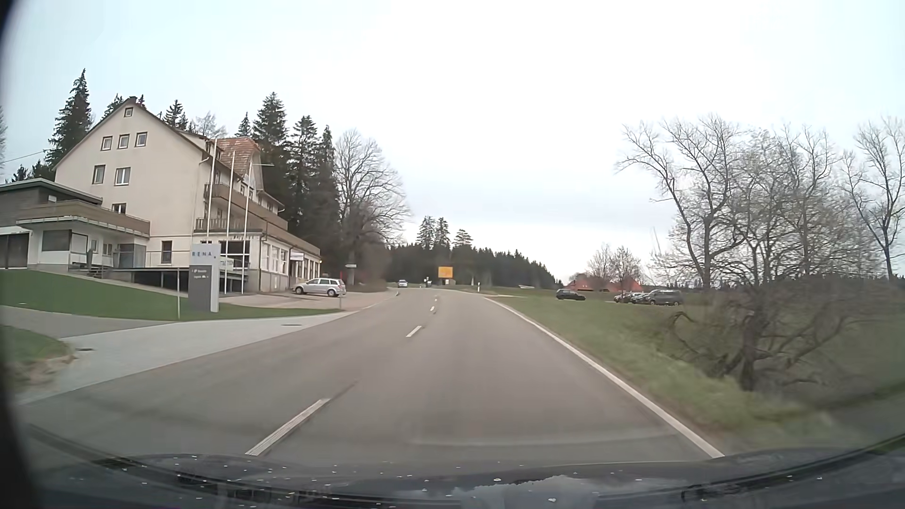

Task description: Follow the waypoints while adhering to traffic rules and regulations

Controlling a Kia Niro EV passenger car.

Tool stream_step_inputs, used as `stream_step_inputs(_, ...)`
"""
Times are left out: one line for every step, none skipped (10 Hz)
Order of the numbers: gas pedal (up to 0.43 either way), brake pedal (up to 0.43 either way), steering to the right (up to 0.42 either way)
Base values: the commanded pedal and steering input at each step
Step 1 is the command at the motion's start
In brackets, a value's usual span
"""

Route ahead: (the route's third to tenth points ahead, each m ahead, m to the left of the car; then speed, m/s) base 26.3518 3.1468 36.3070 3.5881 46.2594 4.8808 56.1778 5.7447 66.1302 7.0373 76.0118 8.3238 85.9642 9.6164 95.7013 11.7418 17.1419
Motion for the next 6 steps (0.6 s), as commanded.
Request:
stream_step_inputs(0.209,0.000,-0.011)
stream_step_inputs(0.209,0.000,-0.011)
stream_step_inputs(0.209,0.000,-0.011)
stream_step_inputs(0.209,0.000,-0.012)
stream_step_inputs(0.209,0.000,-0.012)
stream_step_inputs(0.209,0.000,-0.013)
